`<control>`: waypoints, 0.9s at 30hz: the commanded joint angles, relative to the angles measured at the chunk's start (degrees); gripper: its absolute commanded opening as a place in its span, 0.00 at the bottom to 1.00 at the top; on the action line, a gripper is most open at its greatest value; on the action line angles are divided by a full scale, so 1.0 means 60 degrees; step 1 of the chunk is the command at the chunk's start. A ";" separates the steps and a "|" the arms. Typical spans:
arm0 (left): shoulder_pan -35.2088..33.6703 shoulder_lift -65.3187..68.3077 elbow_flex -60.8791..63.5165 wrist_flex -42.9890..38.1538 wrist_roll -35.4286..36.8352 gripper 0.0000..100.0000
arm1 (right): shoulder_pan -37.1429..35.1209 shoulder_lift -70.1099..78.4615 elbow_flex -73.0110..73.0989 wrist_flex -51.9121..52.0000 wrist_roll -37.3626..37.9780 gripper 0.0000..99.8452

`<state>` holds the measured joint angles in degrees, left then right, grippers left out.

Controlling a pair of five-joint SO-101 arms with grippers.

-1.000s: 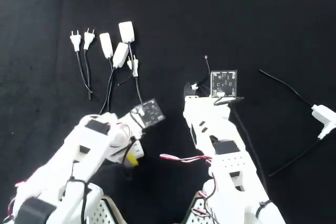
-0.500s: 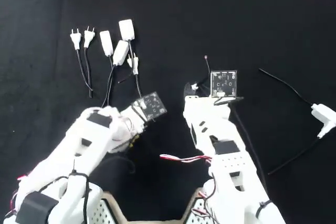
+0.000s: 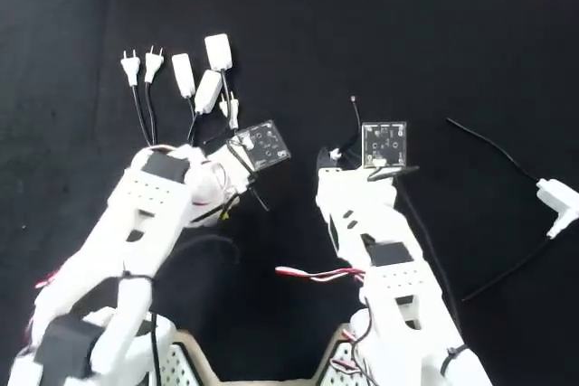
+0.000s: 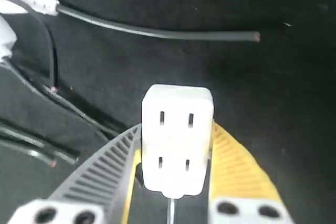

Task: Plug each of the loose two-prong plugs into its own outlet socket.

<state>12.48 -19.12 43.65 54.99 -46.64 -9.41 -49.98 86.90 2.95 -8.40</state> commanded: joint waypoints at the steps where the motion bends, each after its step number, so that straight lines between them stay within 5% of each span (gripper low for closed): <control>1: -0.0139 0.1392 -0.0564 -0.0791 -0.0044 0.12 | 0.0088 0.0007 -0.0593 0.0029 -0.0044 0.01; 7: -0.0110 0.2227 -0.1473 0.0220 0.0044 0.13 | 0.0088 0.0007 -0.0593 0.0059 -0.0044 0.01; 14: 0.0022 0.2242 -0.0916 0.0322 0.0059 0.33 | 0.0088 0.0007 -0.0593 0.0059 -0.0044 0.01; 18: -0.0022 0.2212 -0.0755 0.0308 0.0352 0.33 | 0.0088 0.0007 -0.0593 0.0059 -0.0044 0.01; 27: -0.0945 -0.1216 -0.1502 0.2051 0.1949 0.33 | -0.0425 0.0007 -0.0579 0.0059 -0.0044 0.01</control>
<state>8.18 -16.75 38.02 62.37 -38.02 -10.29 -49.98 86.90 2.95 -8.40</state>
